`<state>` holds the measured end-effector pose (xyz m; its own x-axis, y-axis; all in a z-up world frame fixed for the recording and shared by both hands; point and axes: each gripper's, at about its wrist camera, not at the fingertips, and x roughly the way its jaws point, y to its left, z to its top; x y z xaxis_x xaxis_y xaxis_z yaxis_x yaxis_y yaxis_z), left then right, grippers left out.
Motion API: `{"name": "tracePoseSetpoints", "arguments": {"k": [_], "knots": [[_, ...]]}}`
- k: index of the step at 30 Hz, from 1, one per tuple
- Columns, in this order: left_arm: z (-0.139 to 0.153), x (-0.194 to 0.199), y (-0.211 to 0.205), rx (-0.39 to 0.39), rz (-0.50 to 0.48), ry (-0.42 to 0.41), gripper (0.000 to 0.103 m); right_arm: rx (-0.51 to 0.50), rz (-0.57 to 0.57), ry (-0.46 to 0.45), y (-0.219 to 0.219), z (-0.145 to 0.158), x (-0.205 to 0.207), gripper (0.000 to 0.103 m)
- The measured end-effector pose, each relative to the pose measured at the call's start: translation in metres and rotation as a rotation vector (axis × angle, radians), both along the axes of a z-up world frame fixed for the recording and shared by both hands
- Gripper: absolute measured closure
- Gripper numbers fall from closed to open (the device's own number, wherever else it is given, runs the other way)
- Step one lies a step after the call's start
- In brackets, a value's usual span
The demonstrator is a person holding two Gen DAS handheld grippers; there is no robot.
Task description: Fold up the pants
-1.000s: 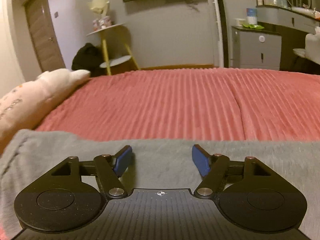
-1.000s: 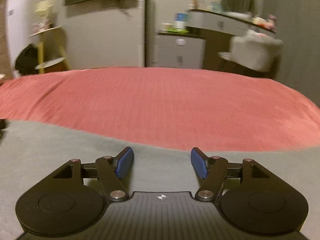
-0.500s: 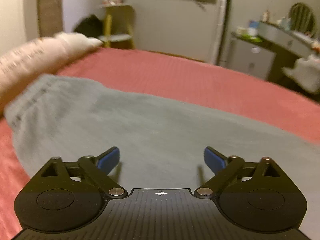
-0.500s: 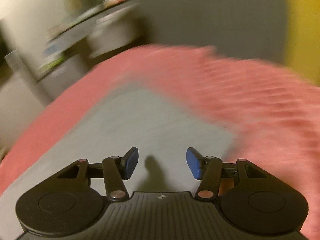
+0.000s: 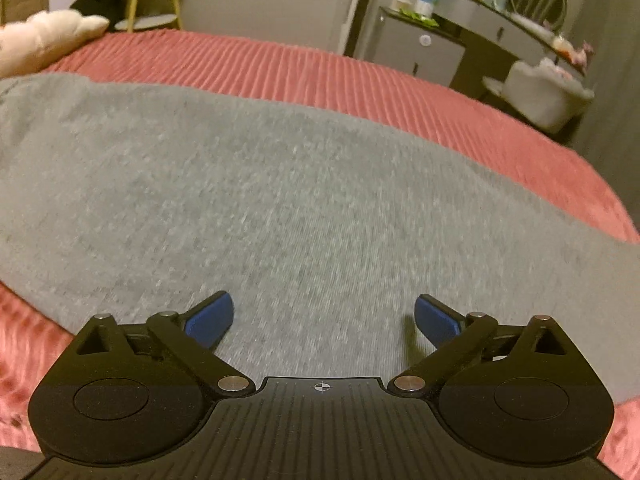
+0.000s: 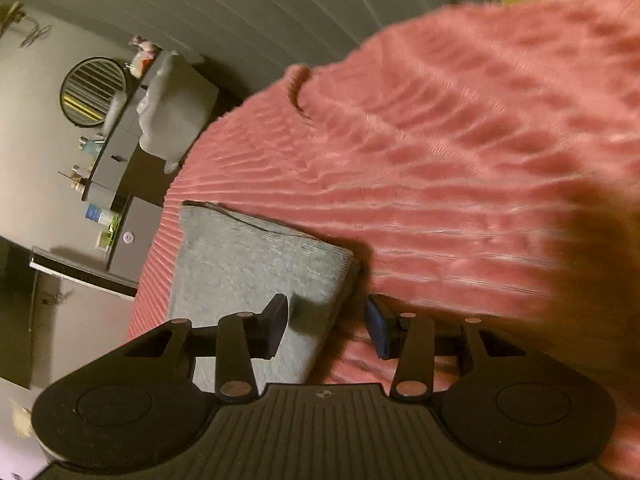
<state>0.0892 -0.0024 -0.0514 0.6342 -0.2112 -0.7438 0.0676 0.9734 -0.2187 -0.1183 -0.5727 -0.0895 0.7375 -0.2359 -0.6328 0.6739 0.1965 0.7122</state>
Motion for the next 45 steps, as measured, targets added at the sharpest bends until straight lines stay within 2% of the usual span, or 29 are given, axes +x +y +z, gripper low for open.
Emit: {"name": "tracePoseSetpoints", "arguments": {"k": [1, 3, 4, 5, 9, 10, 13, 16, 24, 28, 31, 33, 36, 38, 42, 45], "knots": [[-0.001, 0.000, 0.000, -0.009, 0.008, -0.003, 0.002, -0.005, -0.004, -0.009, -0.002, 0.002, 0.003, 0.060], [-0.002, 0.003, 0.001, -0.021, 0.014, -0.005, 0.001, -0.040, 0.006, -0.010, -0.002, 0.010, 0.006, 0.068], [0.000, 0.000, -0.002, -0.020, 0.015, -0.007, 0.001, -0.064, 0.017, -0.014, -0.002, 0.014, 0.008, 0.081], [0.000, 0.001, -0.002, -0.017, 0.015, -0.009, 0.001, -0.076, 0.024, -0.019, -0.002, 0.017, 0.010, 0.083], [-0.003, 0.003, -0.010, 0.011, 0.006, -0.020, 0.000, -0.084, 0.045, 0.018, -0.005, 0.011, 0.015, 0.081], [-0.003, 0.003, -0.012, 0.022, 0.001, -0.023, 0.000, -0.075, 0.048, 0.018, -0.007, 0.009, 0.016, 0.077], [-0.004, 0.002, -0.016, 0.055, -0.009, -0.033, 0.000, -0.066, 0.040, 0.007, -0.006, 0.007, 0.016, 0.076], [-0.004, 0.002, -0.016, 0.065, -0.011, -0.037, 0.000, -0.113, 0.052, 0.031, -0.001, 0.016, 0.020, 0.082], [-0.003, 0.003, -0.011, 0.033, 0.003, -0.046, 0.000, -0.245, 0.105, -0.049, 0.016, 0.053, 0.020, 0.087], [-0.002, 0.003, -0.006, 0.007, 0.027, -0.059, 0.000, -0.309, 0.130, -0.008, 0.026, 0.070, 0.032, 0.090], [0.001, 0.002, 0.001, -0.036, 0.050, -0.070, 0.000, -0.377, 0.176, -0.016, 0.049, 0.089, 0.044, 0.091], [0.002, 0.003, 0.007, -0.081, 0.065, -0.066, 0.000, -0.461, 0.267, -0.026, 0.078, 0.107, 0.060, 0.091], [0.003, 0.006, 0.017, -0.156, 0.093, -0.050, 0.000, -0.622, 0.475, -0.026, 0.143, 0.128, 0.091, 0.091], [0.004, 0.005, 0.023, -0.188, 0.118, -0.048, 0.000, -0.664, 0.619, -0.049, 0.187, 0.132, 0.109, 0.091], [0.006, 0.004, 0.029, -0.214, 0.136, -0.046, 0.000, -0.708, 0.883, -0.056, 0.275, 0.112, 0.133, 0.091], [0.006, 0.003, 0.028, -0.219, 0.123, -0.048, 0.000, -0.634, 1.033, -0.036, 0.318, 0.080, 0.140, 0.091]]}}
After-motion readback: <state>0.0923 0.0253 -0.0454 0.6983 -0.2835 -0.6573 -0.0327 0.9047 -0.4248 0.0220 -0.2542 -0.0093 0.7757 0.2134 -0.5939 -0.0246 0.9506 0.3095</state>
